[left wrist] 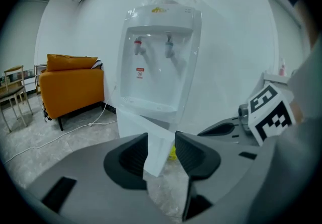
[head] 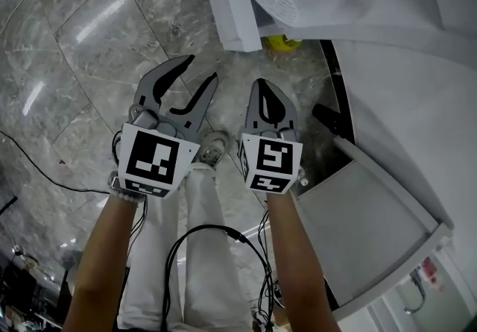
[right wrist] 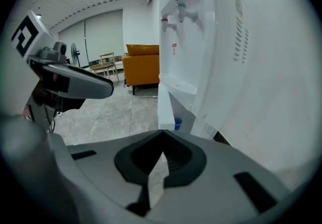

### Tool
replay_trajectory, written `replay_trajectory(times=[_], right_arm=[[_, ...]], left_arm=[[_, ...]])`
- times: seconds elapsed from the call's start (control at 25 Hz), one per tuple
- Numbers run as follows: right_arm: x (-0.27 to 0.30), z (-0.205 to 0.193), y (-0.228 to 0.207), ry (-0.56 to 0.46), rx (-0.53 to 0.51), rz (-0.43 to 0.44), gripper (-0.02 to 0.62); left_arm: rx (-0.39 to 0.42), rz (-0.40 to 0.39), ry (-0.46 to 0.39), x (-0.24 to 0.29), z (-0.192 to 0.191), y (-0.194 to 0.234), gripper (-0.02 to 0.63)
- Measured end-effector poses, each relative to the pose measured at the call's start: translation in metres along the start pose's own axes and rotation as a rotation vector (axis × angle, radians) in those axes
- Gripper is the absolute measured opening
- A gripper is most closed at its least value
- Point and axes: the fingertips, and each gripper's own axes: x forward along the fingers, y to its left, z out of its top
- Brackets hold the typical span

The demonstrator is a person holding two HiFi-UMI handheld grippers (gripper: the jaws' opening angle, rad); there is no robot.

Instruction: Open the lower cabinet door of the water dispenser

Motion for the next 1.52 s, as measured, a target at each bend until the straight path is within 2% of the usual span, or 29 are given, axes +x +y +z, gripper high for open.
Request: replay_trajectory(times=[0.24, 0.96, 1.2, 1.52], right_arm=[[-0.030, -0.001, -0.022, -0.002, 0.037, -0.030, 0.005], [-0.061, 0.019, -0.070, -0.068, 0.035, 0.004, 0.005], [-0.068, 0.013, -0.078, -0.058, 0.034, -0.004, 0.005], [-0.067, 0.011, -0.078, -0.052, 0.037, -0.010, 0.005]], left_arm=[[-0.032, 0.031, 0.025, 0.030, -0.006, -0.012, 0.190], [-0.122, 0.152, 0.108, 0.116, -0.037, -0.028, 0.250], [-0.200, 0.223, 0.109, 0.127, -0.038, -0.024, 0.261], [-0.209, 0.212, 0.146, 0.136, -0.048, -0.020, 0.265]])
